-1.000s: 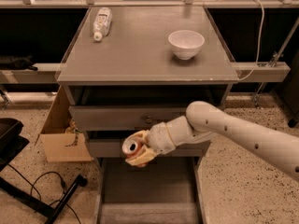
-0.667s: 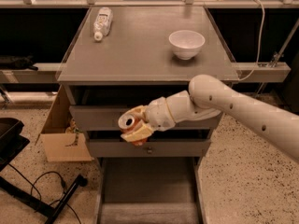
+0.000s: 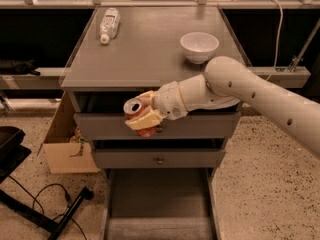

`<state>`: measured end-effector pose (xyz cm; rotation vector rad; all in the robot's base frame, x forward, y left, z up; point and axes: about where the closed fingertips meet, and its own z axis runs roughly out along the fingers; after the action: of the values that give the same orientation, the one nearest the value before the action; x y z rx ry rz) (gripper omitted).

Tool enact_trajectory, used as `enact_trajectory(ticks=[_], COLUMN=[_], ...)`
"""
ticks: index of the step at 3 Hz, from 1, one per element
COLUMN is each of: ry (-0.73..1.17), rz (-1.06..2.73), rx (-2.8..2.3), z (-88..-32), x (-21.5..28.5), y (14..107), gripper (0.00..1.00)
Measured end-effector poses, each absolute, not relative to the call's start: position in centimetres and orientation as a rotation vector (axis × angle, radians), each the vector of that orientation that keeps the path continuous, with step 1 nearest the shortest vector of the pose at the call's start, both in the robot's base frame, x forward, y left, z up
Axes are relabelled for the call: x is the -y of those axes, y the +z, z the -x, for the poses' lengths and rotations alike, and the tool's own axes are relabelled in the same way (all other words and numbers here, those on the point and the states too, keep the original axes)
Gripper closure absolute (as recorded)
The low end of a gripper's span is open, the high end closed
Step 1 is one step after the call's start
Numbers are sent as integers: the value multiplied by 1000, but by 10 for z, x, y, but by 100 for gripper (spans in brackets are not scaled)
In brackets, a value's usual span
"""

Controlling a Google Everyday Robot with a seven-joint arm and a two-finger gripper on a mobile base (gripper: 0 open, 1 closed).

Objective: Pick coke can from bottom drawer and place on counter

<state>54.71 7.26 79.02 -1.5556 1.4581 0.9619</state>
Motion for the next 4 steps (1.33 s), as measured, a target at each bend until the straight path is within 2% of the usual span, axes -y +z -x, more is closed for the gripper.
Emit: enact_trajectory(ticks=[2, 4], ry=[956, 938], rz=[1348, 1070], rx=[-1466, -1470], z=[-572, -640], x=[-79, -67], y=[852, 912], gripper=[100, 100])
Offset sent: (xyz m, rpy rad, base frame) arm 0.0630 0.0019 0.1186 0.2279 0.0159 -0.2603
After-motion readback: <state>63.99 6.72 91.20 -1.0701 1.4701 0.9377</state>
